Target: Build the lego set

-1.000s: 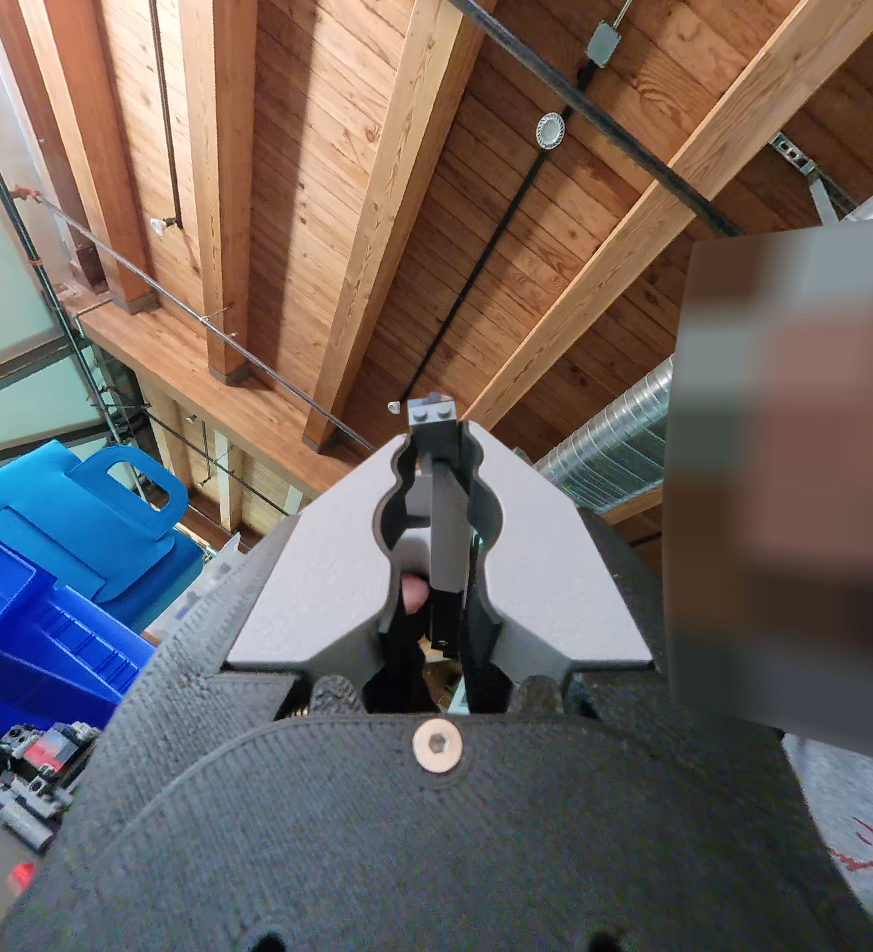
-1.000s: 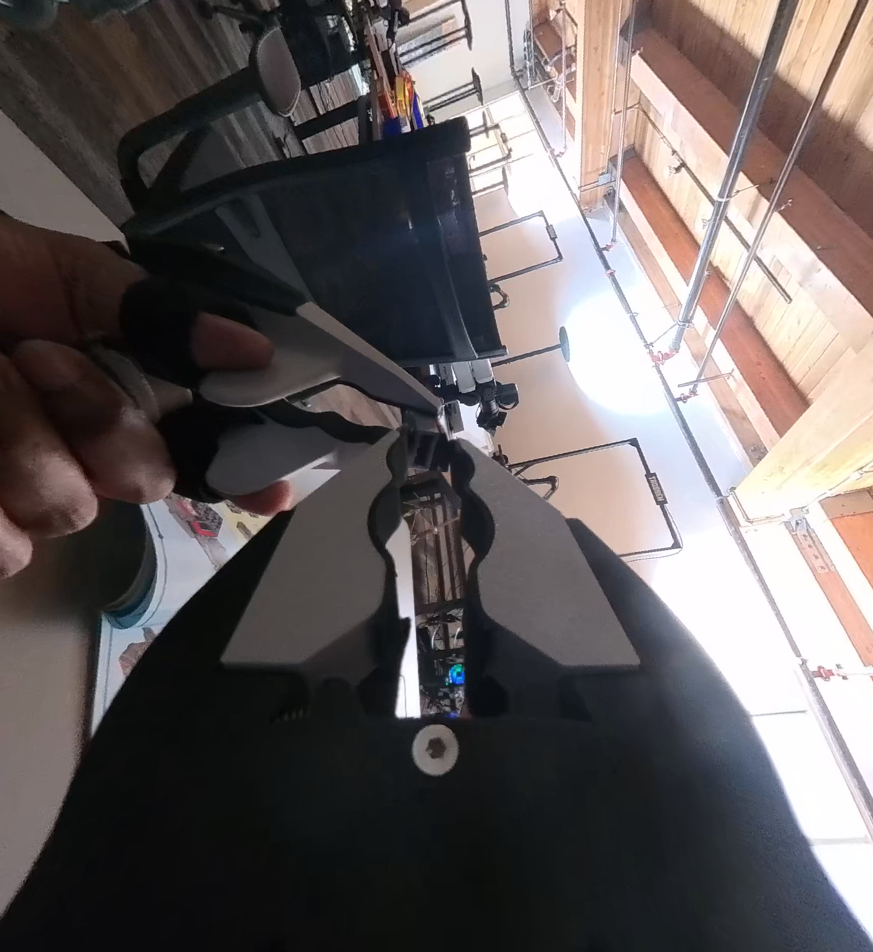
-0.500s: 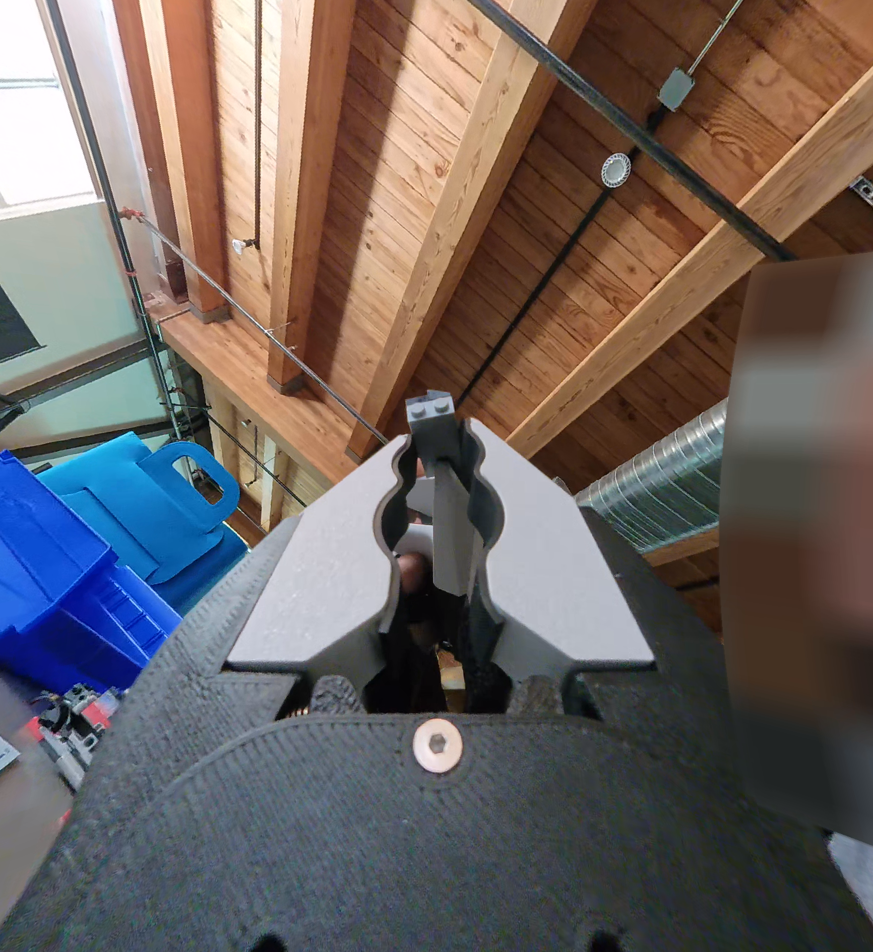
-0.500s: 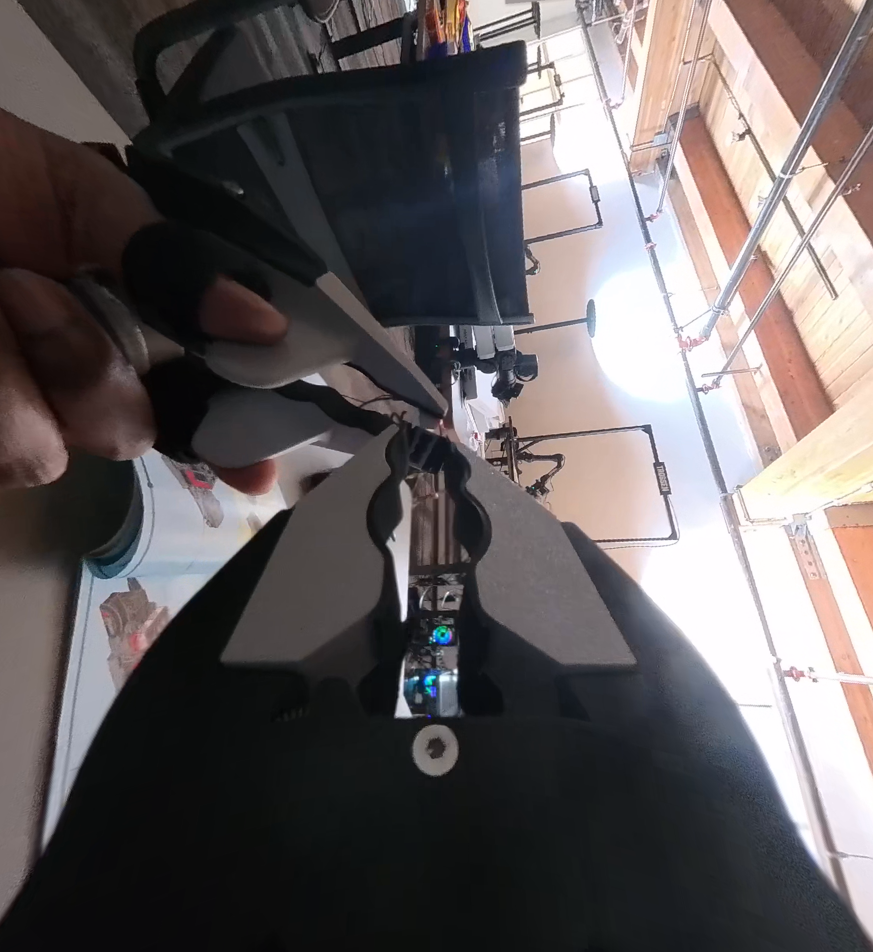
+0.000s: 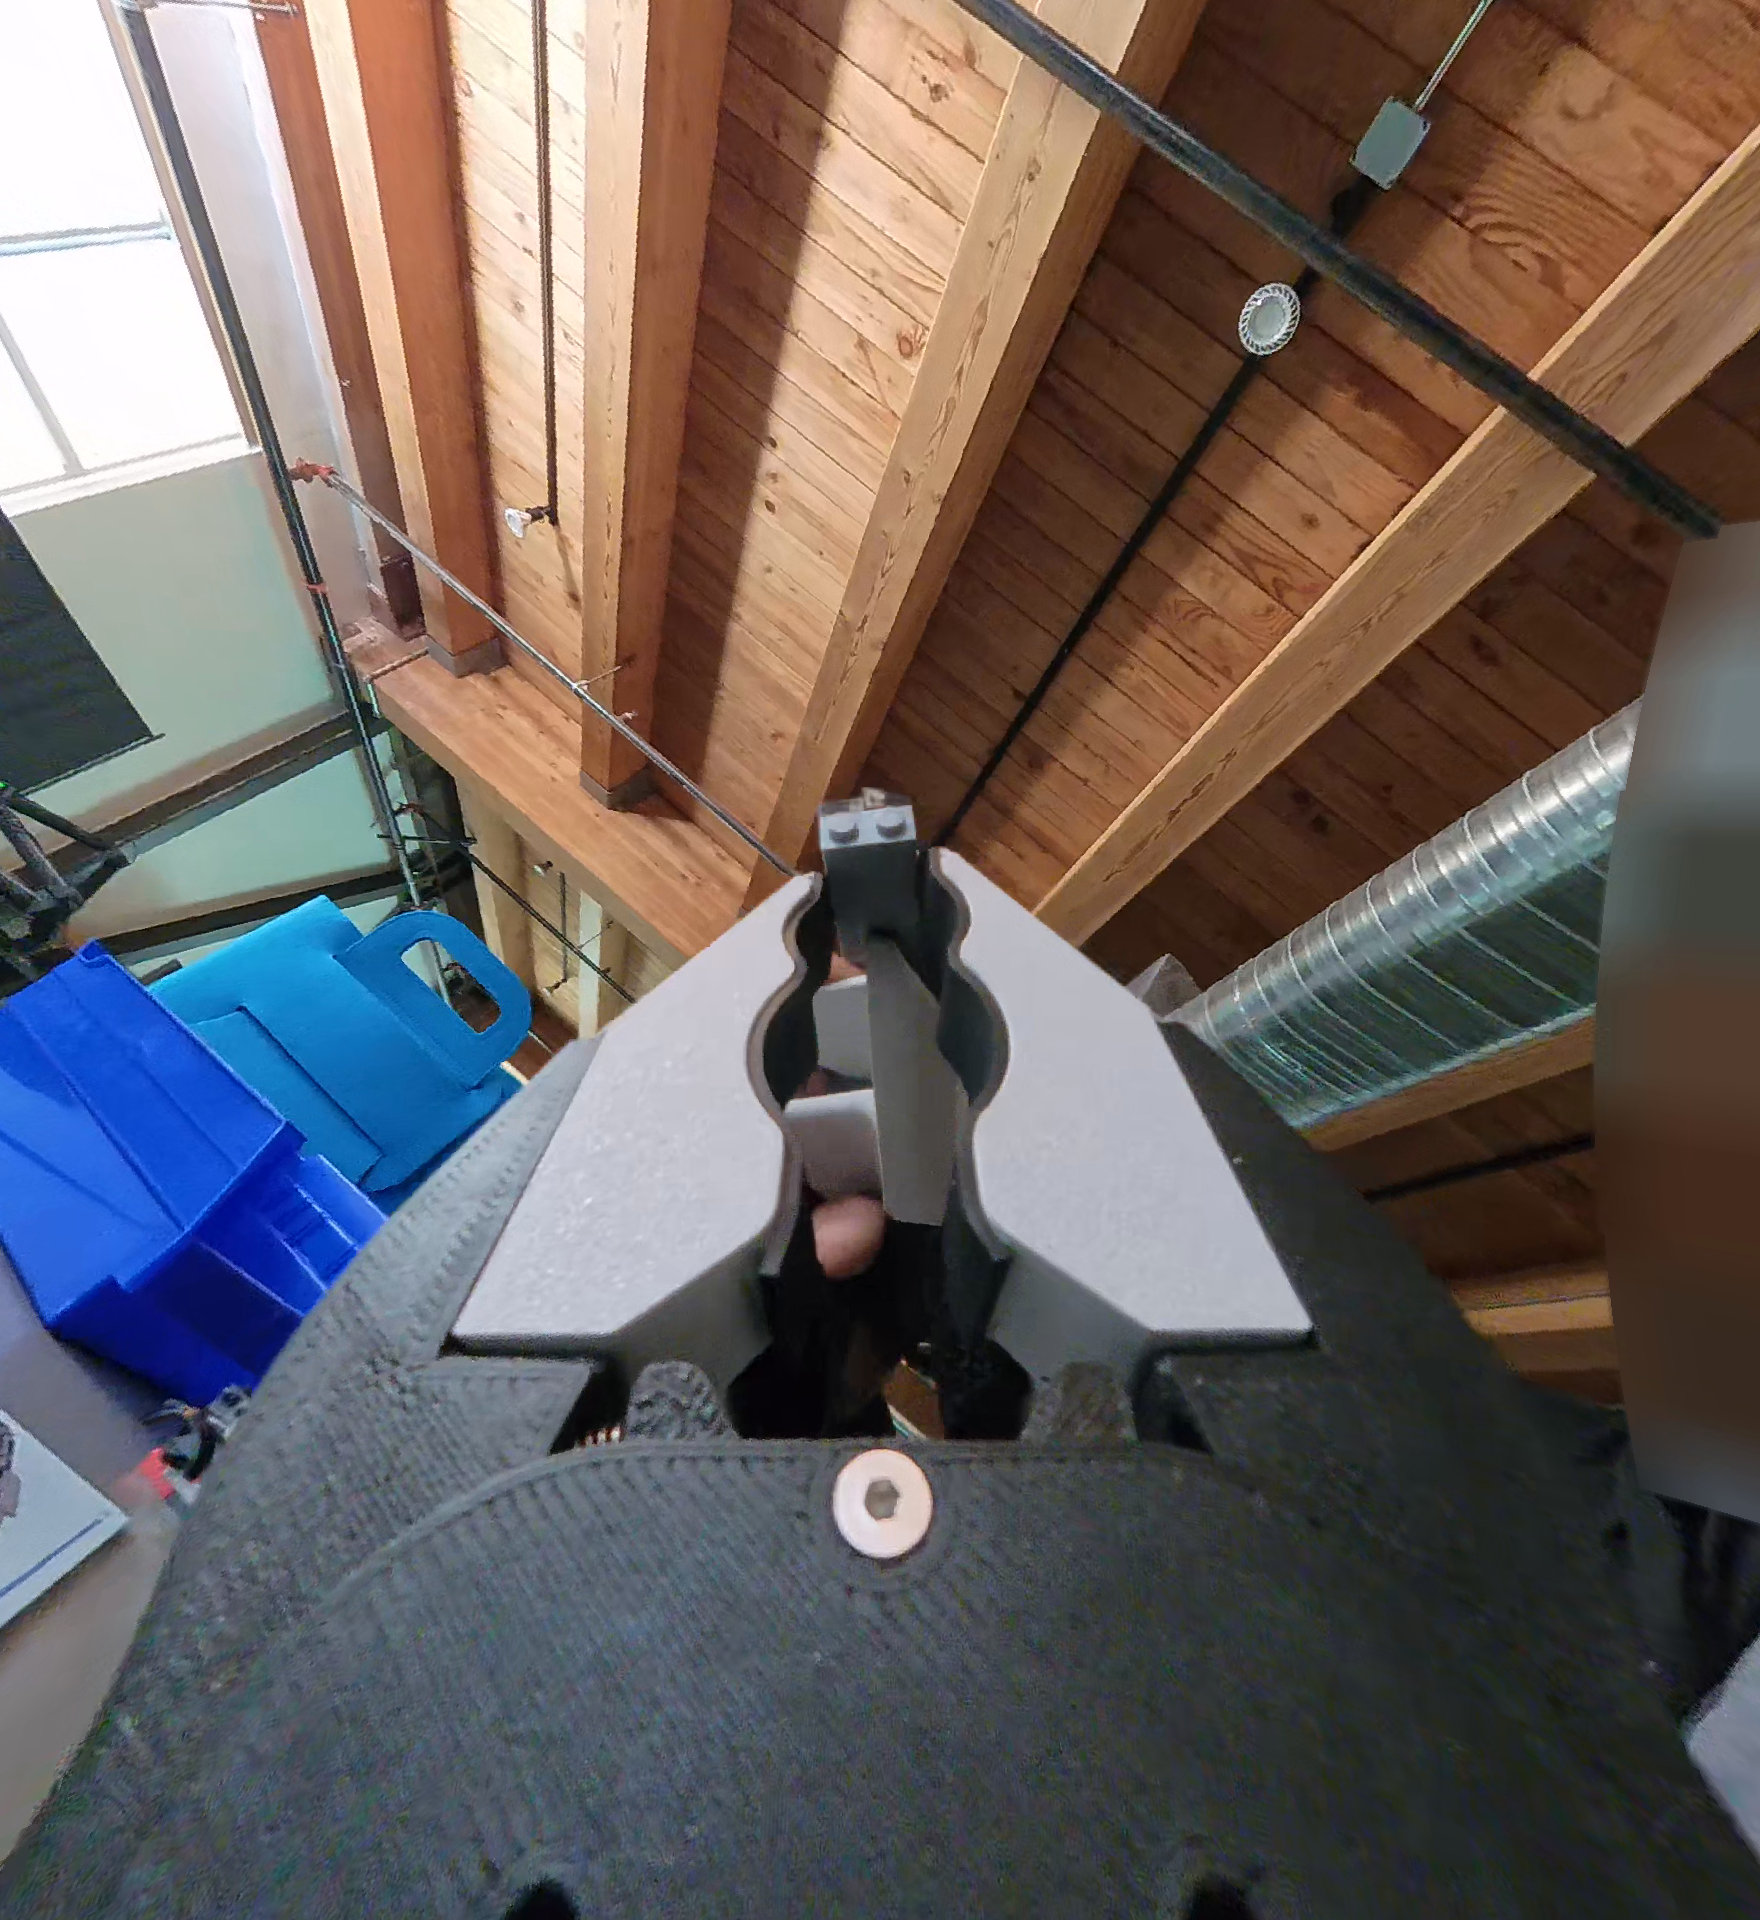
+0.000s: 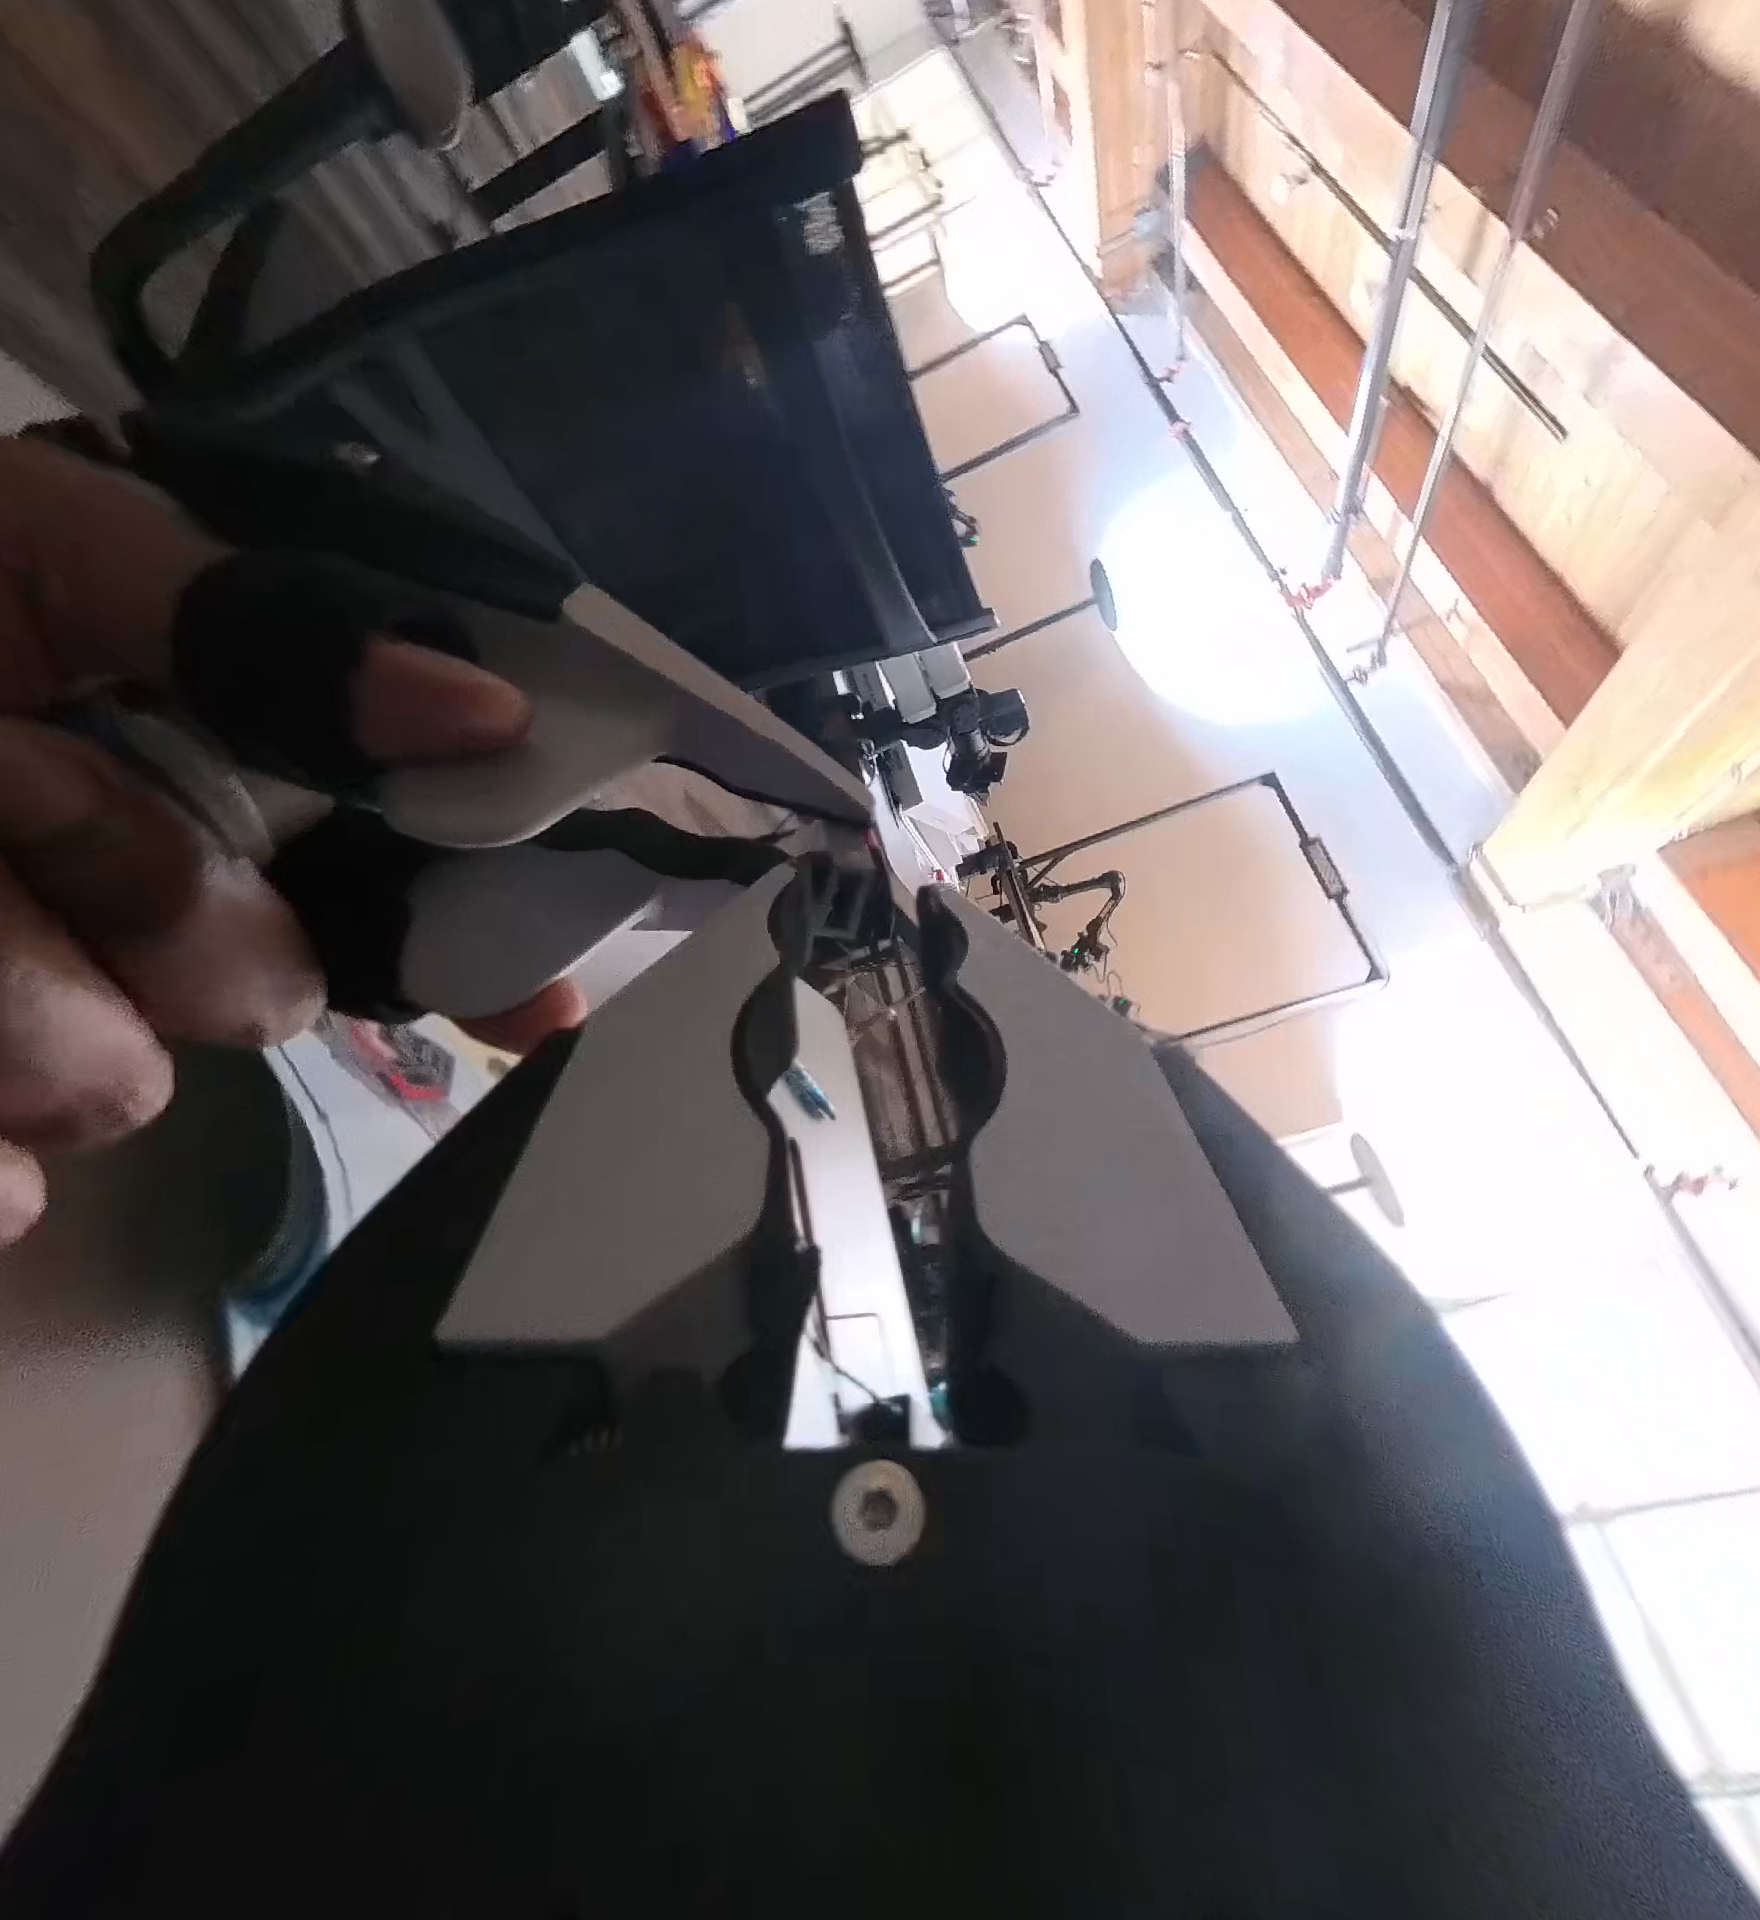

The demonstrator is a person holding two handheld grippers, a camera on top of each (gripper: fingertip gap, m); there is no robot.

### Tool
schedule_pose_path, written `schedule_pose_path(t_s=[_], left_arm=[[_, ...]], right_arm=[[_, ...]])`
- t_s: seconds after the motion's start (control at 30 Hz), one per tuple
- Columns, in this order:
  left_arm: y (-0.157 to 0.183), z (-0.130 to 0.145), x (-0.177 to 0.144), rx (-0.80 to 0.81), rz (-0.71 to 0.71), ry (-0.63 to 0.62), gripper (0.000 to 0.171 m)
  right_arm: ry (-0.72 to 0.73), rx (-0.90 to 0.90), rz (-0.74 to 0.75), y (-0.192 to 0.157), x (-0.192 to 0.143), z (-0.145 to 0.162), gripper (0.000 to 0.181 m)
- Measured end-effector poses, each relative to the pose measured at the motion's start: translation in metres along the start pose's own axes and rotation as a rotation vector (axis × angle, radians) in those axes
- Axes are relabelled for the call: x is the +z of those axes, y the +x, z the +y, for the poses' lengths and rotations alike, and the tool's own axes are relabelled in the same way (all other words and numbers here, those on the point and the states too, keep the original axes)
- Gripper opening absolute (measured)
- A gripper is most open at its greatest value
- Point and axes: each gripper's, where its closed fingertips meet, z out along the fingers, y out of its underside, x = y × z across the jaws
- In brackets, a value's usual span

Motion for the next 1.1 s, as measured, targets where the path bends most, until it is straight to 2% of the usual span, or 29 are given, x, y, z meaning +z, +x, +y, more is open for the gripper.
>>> schedule_pose_path(t_s=[0.13, 0.23, 0.37, 0.53, 0.73, 0.87, 1.1], left_arm=[[0.002, -0.01, -0.005, 0.071, -0.037, 0.01, 0.018], [0.001, -0.016, -0.009, 0.152, -0.081, 0.007, 0.018], [-0.003, -0.016, -0.011, 0.234, -0.146, -0.037, 0.017], [-0.016, -0.009, -0.011, 0.294, -0.24, -0.1, 0.017], [-0.024, -0.004, -0.013, 0.364, -0.325, -0.158, 0.018], [-0.025, -0.003, -0.014, 0.364, -0.332, -0.164, 0.018], [-0.026, 0.001, -0.013, 0.349, -0.321, -0.175, 0.017]], right_arm=[[0.055, 0.321, 0.094, 0.008, -0.004, 0.0, 0.036], [0.129, 0.543, 0.133, 0.007, -0.007, -0.002, 0.04], [0.172, 0.726, 0.114, -0.005, -0.003, 0.003, 0.043], [0.158, 0.721, 0.141, -0.007, -0.003, 0.011, 0.04], [0.12, 0.618, 0.15, -0.016, -0.007, 0.022, 0.023], [0.13, 0.679, 0.148, -0.017, -0.01, 0.027, 0.001], [0.152, 0.794, 0.154, -0.018, -0.009, 0.035, 0.0]])
